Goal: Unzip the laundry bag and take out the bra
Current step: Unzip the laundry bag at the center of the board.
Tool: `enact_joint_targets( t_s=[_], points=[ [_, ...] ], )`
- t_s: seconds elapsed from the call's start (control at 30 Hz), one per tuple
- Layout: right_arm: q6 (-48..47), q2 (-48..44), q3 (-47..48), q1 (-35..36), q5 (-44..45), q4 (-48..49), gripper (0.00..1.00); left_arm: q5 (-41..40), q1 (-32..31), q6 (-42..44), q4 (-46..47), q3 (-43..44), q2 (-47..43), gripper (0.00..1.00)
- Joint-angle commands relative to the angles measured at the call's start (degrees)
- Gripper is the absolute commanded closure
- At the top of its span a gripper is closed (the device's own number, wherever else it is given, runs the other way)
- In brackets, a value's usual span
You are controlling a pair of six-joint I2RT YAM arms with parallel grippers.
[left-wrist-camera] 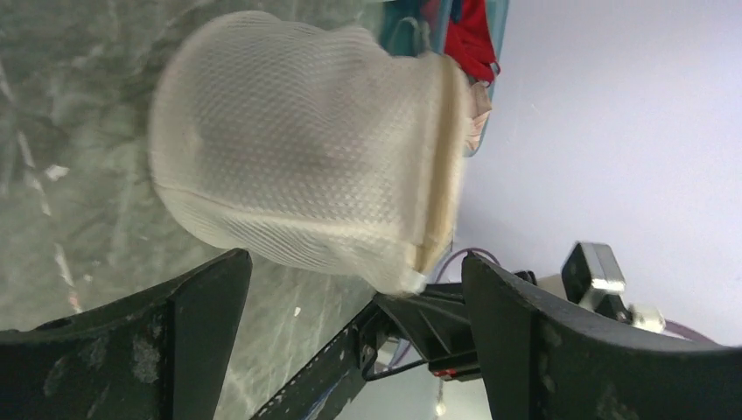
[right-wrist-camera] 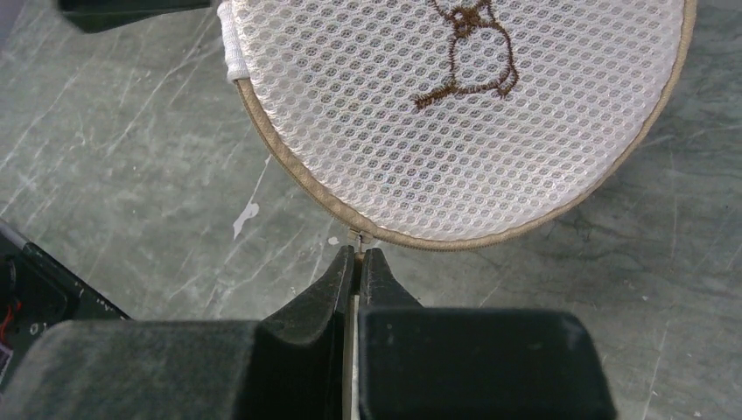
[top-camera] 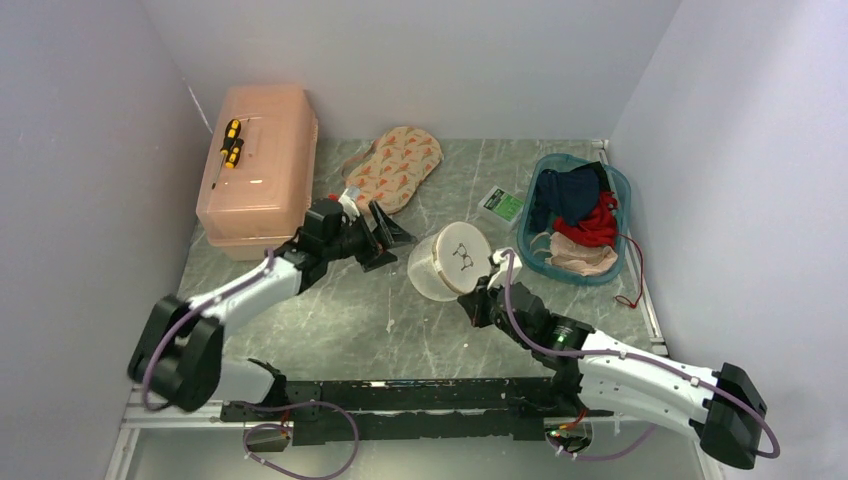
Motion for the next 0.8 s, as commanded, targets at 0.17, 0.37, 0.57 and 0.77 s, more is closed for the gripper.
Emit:
enact_joint_targets(
  t_s=[0.17,0.37,0.57,0.77],
  points=[
    [-0.3,4.1,4.1,0.2,2.0,6.1,1.0,-27.8,-18.3,-3.3,-14.5,3.7,-11.7,0.05],
    [-1.2,4.4,5.5,0.2,1.1,5.2,1.0,-28.5,-20.6,-4.9,-16.9,6.8,-4.8,0.21],
    [-1.8,3.9,5.8,0.2,0.9,4.1,1.0,-27.7,-21.4,-5.2,-14.7,7.8,-2.2,0.31],
    [-1.6,4.7,5.8,0.2,0.0,5.3,1.0,-27.3,-22.0,-5.5,-12.8,8.8,-1.5,0.32]
  ],
)
